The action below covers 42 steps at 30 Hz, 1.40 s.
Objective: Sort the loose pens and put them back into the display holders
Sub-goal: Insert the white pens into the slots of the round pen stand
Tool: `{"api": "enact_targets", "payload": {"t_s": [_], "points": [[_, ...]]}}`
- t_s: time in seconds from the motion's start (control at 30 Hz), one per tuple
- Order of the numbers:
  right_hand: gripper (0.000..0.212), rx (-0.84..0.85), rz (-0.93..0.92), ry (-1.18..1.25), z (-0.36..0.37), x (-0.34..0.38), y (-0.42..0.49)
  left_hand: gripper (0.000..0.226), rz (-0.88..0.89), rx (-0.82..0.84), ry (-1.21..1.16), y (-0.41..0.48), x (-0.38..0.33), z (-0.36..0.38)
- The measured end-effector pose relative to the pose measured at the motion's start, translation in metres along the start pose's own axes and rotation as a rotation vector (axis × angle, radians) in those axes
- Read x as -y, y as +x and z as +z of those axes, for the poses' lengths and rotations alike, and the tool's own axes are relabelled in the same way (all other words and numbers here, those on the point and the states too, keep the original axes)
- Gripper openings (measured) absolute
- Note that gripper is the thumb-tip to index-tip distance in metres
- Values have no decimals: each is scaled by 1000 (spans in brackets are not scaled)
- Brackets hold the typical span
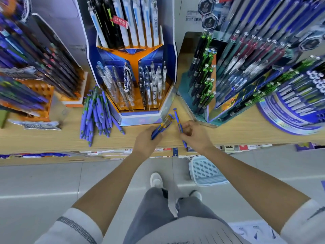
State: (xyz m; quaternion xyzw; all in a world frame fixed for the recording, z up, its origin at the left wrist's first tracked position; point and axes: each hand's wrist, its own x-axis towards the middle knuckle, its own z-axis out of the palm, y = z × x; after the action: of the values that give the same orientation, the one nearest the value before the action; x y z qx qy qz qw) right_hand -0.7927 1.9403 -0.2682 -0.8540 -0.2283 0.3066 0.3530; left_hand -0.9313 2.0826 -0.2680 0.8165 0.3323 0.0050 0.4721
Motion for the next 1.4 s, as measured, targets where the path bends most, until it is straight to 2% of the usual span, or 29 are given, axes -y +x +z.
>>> {"api": "enact_targets", "payload": {"t_s": [0.1, 0.23, 0.33, 0.47, 0.57, 0.7, 0.93, 1.13, 1.27, 1.4], "points": [[22, 41, -53, 146, -12, -8, -18, 9, 19, -52, -43, -13, -8, 10], [24, 64, -129, 215, -36, -18, -45, 11, 50, -111, -123, -32, -27, 32], [27, 22, -176, 255, -62, -30, -70, 14, 79, -138, -193, -47, -45, 58], [25, -74, -206, 360, -103, -57, -100, 17, 132, -82, -306, -61, -79, 100], [22, -164, -212, 392, -142, -83, -121, 27, 175, -8, -338, -65, -115, 136], [22, -301, -187, 422, -190, -110, -137, 19, 233, 84, -379, -61, -162, 171], [13, -589, -82, 462, -259, -130, -130, 20, 317, 291, -386, -18, -233, 202], [25, -865, 16, 431, -302, -133, -99, 16, 432, 348, -315, 31, -268, 214], [16, -1032, 100, 441, -321, -141, -78, 12, 559, 380, -289, 68, -283, 224], [20, -1094, 159, 403, -332, -147, -65, 26, 580, 392, -220, 93, -287, 235]]}}
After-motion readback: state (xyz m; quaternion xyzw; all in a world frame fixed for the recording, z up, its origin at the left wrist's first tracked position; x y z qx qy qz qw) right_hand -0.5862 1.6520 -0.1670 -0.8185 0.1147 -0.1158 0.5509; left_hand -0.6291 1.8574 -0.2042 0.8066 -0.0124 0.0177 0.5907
